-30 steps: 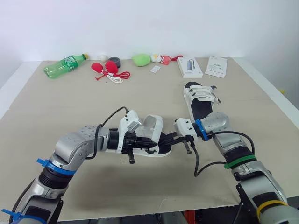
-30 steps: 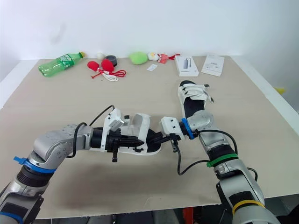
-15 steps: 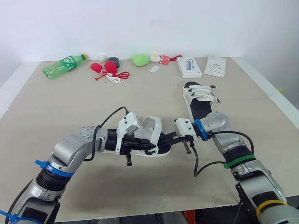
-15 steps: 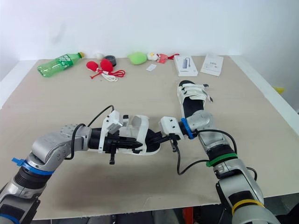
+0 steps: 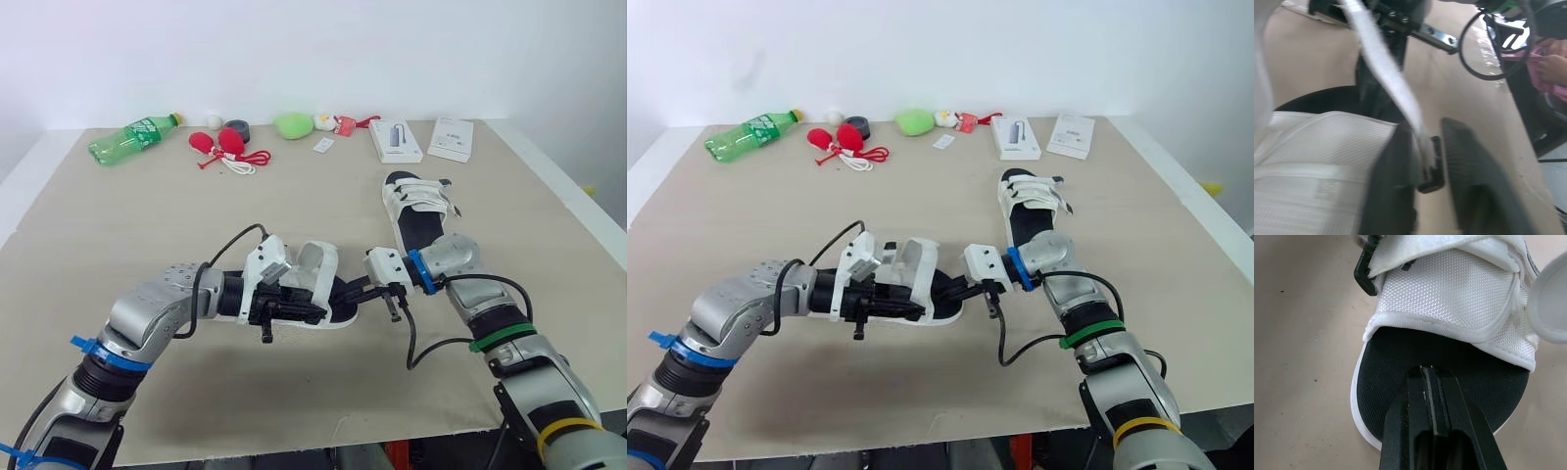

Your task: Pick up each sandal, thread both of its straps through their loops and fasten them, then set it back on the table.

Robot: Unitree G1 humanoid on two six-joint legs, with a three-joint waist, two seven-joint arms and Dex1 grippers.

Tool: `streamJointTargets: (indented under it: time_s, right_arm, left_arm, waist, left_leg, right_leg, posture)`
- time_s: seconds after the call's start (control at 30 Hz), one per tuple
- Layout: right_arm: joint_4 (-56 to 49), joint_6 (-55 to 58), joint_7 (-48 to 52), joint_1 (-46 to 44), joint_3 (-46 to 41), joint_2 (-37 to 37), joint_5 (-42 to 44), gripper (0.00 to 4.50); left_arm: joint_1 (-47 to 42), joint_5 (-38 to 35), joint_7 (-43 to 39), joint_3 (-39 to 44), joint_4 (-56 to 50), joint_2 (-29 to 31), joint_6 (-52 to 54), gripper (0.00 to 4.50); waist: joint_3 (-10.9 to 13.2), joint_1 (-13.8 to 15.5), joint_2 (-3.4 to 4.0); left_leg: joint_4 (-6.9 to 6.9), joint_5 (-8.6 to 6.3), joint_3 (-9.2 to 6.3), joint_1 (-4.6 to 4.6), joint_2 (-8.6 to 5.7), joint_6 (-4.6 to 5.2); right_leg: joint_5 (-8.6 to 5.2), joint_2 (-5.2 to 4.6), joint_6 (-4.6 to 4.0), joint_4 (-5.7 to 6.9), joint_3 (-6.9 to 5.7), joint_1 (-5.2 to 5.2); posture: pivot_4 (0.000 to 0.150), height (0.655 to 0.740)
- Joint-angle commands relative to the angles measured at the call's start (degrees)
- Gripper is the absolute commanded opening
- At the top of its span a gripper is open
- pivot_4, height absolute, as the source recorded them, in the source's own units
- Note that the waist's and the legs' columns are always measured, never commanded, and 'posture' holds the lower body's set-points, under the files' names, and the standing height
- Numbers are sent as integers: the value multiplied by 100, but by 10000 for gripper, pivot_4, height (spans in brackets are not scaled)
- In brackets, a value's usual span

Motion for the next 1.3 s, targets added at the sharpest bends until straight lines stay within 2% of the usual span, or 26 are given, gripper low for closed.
streamJointTargets:
  time_s: [0.03,0.33,0.63,0.9,1.0,1.1,1.3]
  right_arm:
    - [194,17,-8,49,108,-93,-327,0]
    - [197,-37,0,73,121,-107,-337,0]
    - [221,-78,1,68,125,-100,-347,0]
    - [200,-93,-18,88,117,-129,-356,0]
    - [194,-93,-31,98,112,-142,-359,0]
    - [193,-97,-44,111,110,-148,-364,0]
    - [205,-97,-58,105,113,-142,-368,0]
  left_arm:
    - [1,-8,-92,70,-31,156,116,22426]
    - [-561,16,-22,371,471,5,60,22426]
    - [-952,311,3,187,893,-287,-60,22426]
    - [-1302,275,-289,166,1087,-507,-25,22426]
    - [-1271,298,-547,77,1013,-395,-25,13884]
    - [-1191,447,-704,-23,984,-289,-177,606]
    - [-1030,570,-824,-37,935,-137,-364,606]
  waist:
    - [0,0,0]
    - [0,2,0]
    - [0,3,0]
    - [1,1,0]
    - [1,1,0]
    - [1,2,0]
    - [1,2,0]
  left_leg:
    - [0,0,0,0,0,0]
    - [3,0,0,-2,-1,0]
    - [2,1,0,-6,-1,1]
    - [2,1,0,-6,-1,1]
    - [1,1,0,-6,-1,1]
    - [1,1,0,-7,-1,1]
    - [2,1,0,-6,-1,1]
  right_leg:
    - [0,0,0,0,0,0]
    - [0,-1,0,0,0,-2]
    - [1,1,2,0,0,-1]
    - [2,1,4,0,0,-1]
    - [2,2,3,0,1,-2]
    - [2,1,4,0,0,-1]
    - [2,1,4,0,1,-1]
  posture:
    - [1500,7400]
    - [1500,7400]
    - [1500,7400]
    - [1500,7400]
    - [1500,7400]
    - [1500,7400]
    - [1500,7400]
